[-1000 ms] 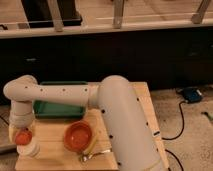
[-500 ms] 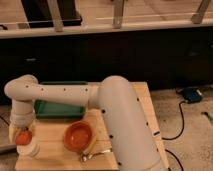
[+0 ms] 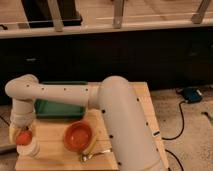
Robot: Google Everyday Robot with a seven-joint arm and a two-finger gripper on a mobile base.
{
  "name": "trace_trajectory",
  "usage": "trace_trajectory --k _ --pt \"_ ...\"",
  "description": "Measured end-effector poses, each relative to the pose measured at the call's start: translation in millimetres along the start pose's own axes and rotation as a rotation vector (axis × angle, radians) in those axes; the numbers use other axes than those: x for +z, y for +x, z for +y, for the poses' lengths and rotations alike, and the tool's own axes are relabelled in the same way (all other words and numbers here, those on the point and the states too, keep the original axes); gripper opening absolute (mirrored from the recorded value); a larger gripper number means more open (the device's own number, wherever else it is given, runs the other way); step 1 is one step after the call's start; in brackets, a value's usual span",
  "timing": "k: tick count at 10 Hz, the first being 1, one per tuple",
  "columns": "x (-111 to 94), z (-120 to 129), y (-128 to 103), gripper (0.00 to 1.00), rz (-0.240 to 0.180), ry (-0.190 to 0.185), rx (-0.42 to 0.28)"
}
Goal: Place apple in paper cup
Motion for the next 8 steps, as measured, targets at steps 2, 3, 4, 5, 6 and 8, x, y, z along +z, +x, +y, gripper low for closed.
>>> trace_trajectory --k 2,3,4,5,6,8 --pt "0.4 1.3 -1.0 0.55 -0.007 0.003 -0.003" --pt "-0.1 0.8 -0.9 0.55 -0.007 0.007 -0.005" --pt "-0.3 1.1 -1.6 0.55 -0.011 0.007 -0.006" --pt "-0.4 1.5 -2.0 0.55 -0.014 0.009 -0.007" --pt "-0.5 1.7 -2.0 0.55 -0.016 0.014 -0.009" --pt "-0.2 3.4 -2.9 0.55 -0.021 0.016 -0.010"
